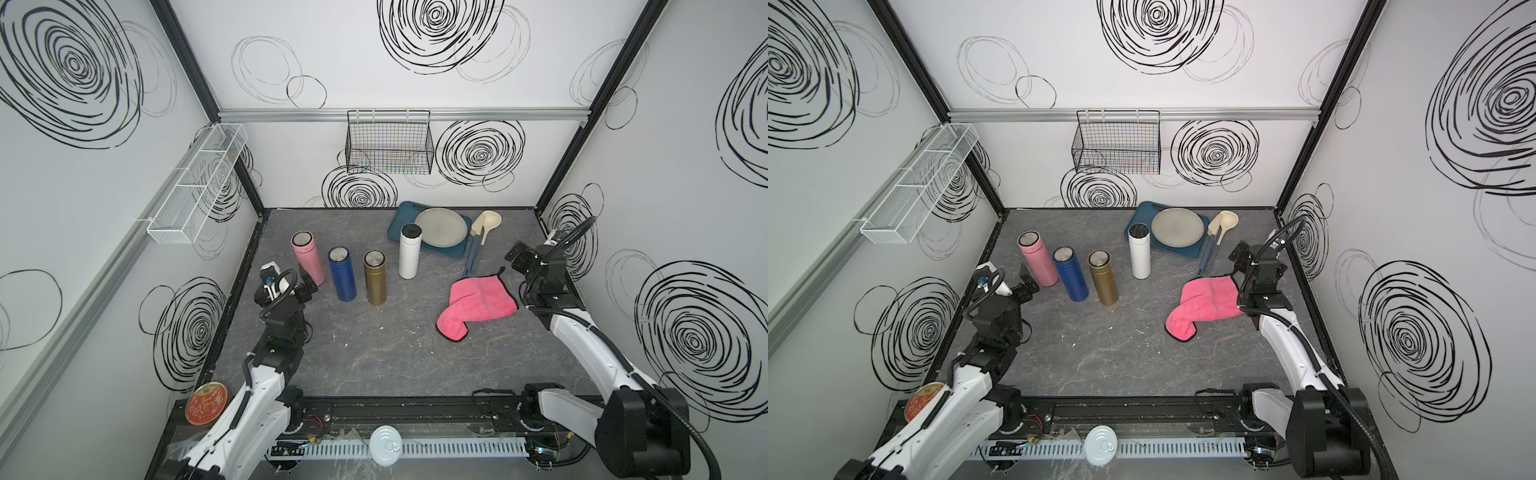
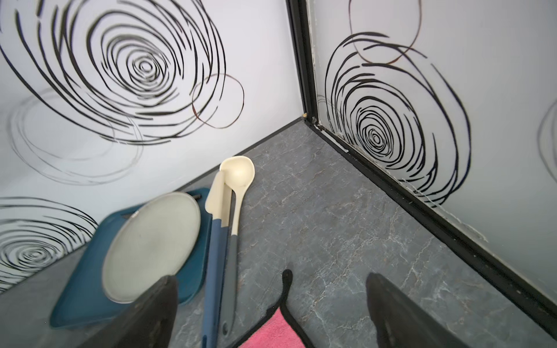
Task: Wipe the surface of the thermos
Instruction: Pick up the cleaning item at the center of the board.
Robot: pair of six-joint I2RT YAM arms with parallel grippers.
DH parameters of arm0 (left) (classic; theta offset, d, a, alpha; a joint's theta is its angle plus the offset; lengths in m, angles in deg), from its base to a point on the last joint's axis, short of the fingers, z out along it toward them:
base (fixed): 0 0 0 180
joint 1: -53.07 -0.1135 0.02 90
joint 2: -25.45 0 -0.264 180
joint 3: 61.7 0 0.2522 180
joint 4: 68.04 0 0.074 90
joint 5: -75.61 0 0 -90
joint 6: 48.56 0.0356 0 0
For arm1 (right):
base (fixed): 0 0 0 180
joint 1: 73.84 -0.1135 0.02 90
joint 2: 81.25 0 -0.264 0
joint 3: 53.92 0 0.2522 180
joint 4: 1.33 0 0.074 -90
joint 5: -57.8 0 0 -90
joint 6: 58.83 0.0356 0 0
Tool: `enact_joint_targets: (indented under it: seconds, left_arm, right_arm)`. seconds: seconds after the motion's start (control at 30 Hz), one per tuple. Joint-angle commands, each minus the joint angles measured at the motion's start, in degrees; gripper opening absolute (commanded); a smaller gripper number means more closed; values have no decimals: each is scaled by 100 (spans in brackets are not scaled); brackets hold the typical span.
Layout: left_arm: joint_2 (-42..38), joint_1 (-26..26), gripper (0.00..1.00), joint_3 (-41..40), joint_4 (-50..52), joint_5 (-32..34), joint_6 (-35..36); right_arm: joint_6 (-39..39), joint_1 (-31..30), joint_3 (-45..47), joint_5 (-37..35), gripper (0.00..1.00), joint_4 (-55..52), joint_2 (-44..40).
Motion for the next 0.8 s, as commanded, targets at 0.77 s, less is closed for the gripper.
enact_joint_targets:
  seconds: [0.77]
  left_arm:
    - [-51,253,99,-1085,-1190,-517,-875]
  right_arm:
    - [952,-2224,1367,168,100,-933,-903]
